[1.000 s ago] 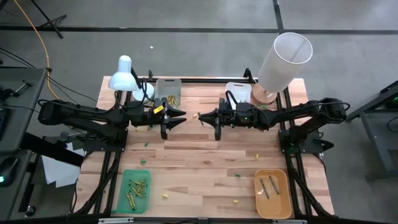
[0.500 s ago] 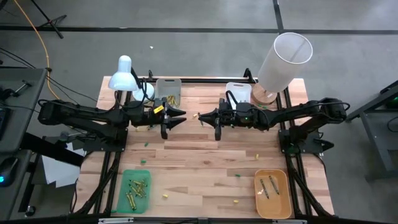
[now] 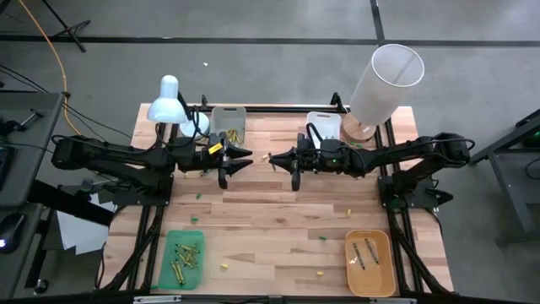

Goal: Sort crayons
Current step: Put the blue crayon into the yellow bin

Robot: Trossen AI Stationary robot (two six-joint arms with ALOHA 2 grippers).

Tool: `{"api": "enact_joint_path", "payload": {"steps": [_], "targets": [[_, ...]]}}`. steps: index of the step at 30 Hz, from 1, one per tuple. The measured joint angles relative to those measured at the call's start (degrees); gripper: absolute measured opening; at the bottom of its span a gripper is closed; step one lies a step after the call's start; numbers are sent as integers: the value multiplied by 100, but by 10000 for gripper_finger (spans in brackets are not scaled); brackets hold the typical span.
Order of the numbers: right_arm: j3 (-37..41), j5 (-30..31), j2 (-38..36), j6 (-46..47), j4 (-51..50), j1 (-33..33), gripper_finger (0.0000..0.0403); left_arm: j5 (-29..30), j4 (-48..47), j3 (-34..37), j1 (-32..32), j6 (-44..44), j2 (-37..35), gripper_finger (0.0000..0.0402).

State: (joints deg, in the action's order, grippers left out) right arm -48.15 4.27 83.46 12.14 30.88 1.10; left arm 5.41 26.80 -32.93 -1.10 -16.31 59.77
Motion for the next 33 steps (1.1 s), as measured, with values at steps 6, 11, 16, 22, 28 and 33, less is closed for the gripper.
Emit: {"api": "enact_joint_path", "payload": {"steps": [6, 11, 16, 22, 28, 33], "targets": [[-1, -2, 0, 1, -14, 0, 0, -1, -2, 0, 0, 46, 0, 140], [-1, -2, 0, 2, -18, 0, 0, -1, -2, 0, 0, 146, 0, 140], [-1, -2, -2, 2, -19, 0, 0, -3, -2, 0, 0, 146, 0, 140], [-1, -3, -4, 2, -21, 0, 0, -3, -2, 0, 0, 148, 0, 140], [-1, -4, -4, 129, -34, 0, 0, -5, -2, 0, 0, 150, 0, 140], [-4, -497, -81, 635, -325, -63, 0, -7, -2, 0, 0, 150, 0, 140]]}}
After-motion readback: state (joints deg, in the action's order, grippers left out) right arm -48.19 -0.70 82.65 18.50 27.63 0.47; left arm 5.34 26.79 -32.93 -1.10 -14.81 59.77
